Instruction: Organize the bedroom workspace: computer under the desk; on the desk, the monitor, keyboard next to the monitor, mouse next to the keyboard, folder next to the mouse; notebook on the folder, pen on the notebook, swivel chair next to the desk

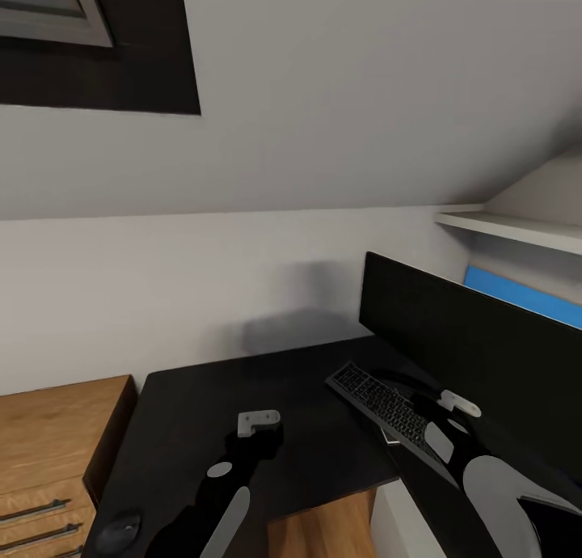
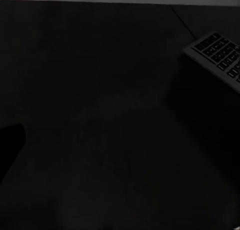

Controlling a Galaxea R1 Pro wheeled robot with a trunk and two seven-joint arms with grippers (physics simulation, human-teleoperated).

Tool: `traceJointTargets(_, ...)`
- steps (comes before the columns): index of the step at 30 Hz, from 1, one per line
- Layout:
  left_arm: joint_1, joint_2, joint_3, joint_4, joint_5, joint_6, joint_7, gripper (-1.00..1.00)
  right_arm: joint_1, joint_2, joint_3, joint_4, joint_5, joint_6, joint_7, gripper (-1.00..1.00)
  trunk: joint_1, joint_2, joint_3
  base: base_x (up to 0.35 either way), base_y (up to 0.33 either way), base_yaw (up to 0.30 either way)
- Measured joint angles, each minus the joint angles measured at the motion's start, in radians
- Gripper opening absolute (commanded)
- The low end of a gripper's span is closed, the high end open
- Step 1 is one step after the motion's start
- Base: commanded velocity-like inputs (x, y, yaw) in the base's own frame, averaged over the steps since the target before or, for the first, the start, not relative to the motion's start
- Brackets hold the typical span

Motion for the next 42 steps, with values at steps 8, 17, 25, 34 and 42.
traceJointTargets(8, 0.000, 0.000, 0.001, -0.004, 0.000, -0.001, 0.001, 1.00, 0.000, 0.001, 0.000, 0.000, 0.000, 0.000, 0.000, 1.00, 0.000, 0.000, 0.000, 0.071, 0.000, 0.000)
traceJointTargets(17, 0.000, 0.001, 0.001, -0.041, 0.002, 0.000, 0.003, 1.00, 0.000, 0.001, 0.000, 0.000, 0.000, 0.000, 0.001, 1.00, 0.023, -0.042, -0.019, 0.004, 0.000, 0.000)
traceJointTargets(25, 0.000, 0.001, 0.000, -0.043, 0.003, 0.000, 0.039, 1.00, 0.000, 0.002, 0.001, 0.000, 0.000, 0.000, 0.000, 1.00, 0.054, -0.098, -0.044, 0.000, 0.000, 0.000)
traceJointTargets(34, 0.000, 0.000, 0.000, -0.043, 0.004, 0.000, 0.045, 1.00, 0.000, 0.003, 0.001, 0.000, 0.000, 0.000, 0.000, 1.00, 0.088, -0.161, -0.072, 0.000, 0.000, 0.000)
traceJointTargets(42, 0.000, 0.000, 0.000, -0.043, 0.004, 0.000, 0.045, 1.00, 0.000, 0.003, 0.001, 0.000, -0.001, 0.000, 0.000, 1.00, 0.119, -0.217, -0.097, 0.000, 0.000, 0.000)
